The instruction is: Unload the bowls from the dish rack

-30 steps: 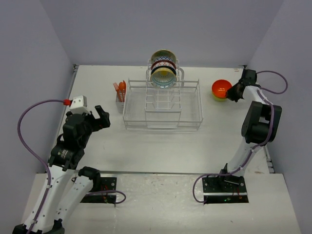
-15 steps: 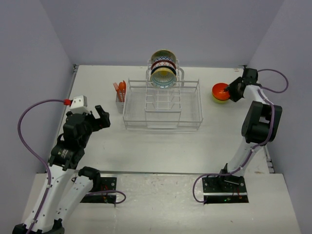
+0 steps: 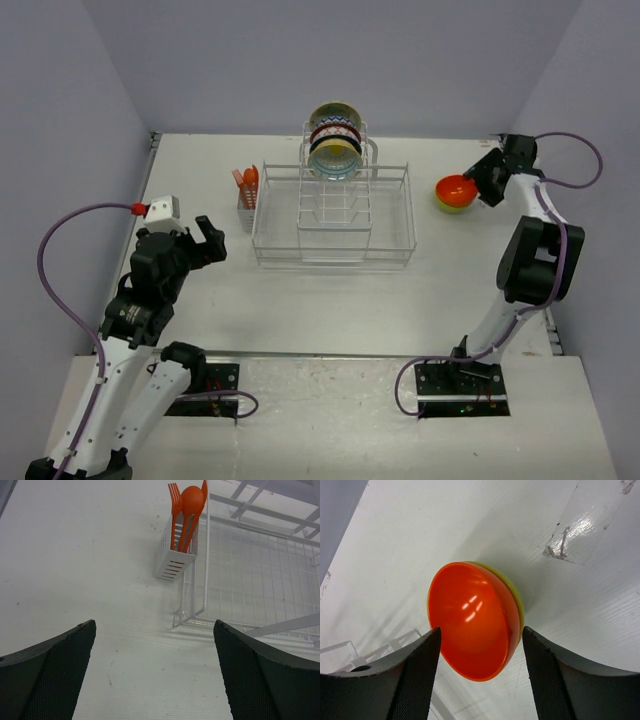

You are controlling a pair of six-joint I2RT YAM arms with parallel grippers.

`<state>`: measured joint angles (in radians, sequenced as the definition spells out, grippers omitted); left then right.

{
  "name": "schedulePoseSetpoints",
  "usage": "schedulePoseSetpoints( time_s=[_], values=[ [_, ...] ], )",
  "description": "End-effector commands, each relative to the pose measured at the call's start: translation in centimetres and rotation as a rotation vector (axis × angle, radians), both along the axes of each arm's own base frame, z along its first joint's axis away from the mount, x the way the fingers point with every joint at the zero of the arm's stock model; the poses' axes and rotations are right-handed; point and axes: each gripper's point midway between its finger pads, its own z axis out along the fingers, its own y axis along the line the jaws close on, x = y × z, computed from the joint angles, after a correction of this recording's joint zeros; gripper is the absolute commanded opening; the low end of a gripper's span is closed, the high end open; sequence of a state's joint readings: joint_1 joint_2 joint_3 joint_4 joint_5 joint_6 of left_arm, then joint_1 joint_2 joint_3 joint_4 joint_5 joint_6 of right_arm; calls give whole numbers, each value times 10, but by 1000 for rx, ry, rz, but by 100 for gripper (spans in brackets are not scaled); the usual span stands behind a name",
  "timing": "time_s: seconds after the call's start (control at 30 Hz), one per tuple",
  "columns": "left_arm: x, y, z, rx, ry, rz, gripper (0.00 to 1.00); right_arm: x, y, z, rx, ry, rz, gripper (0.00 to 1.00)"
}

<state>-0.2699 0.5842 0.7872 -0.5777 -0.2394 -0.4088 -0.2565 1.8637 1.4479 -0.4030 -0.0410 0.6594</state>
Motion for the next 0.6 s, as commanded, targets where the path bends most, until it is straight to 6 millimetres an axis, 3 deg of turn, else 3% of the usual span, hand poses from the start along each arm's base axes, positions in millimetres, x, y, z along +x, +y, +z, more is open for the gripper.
schedulePoseSetpoints(
  time_s=[0.0, 0.07, 0.1, 0.17, 0.2, 0.23, 0.27, 0.37, 0.4, 0.47, 0.5, 0.57],
  values=[
    [3, 0, 5, -1, -24, 5, 100, -6, -5, 23, -58, -33, 8, 67],
    [4, 0, 4, 1, -22, 3, 100, -10, -3, 23, -52, -41, 10, 66],
    [4, 0, 4, 2, -21, 4, 100, -9, -2, 35, -53, -81, 11, 65],
    [4, 0, 4, 1, -22, 4, 100, -16, 6, 39, -33, -117, 16, 57],
    [3, 0, 4, 2, -22, 5, 100, -16, 9, 62, -38, -196, 26, 55],
    [3, 0, 4, 2, -22, 5, 100, -23, 18, 61, -16, -205, 47, 53],
    [3, 0, 4, 2, -22, 5, 100, -24, 22, 73, -28, -252, 58, 47],
    [4, 0, 4, 1, -22, 4, 100, -38, 43, 111, -99, -333, 101, 42],
    [4, 0, 3, 2, -19, 3, 100, -41, 59, 120, -117, -352, 139, 34],
    [4, -1, 3, 1, -19, 1, 100, -53, 77, 150, -170, -414, 188, 30],
    [4, -1, 4, 1, -19, 0, 100, -57, 102, 159, -172, -443, 250, 29],
    [4, -1, 4, 1, -19, 0, 100, -69, 130, 187, -196, -514, 336, 30]
  ],
)
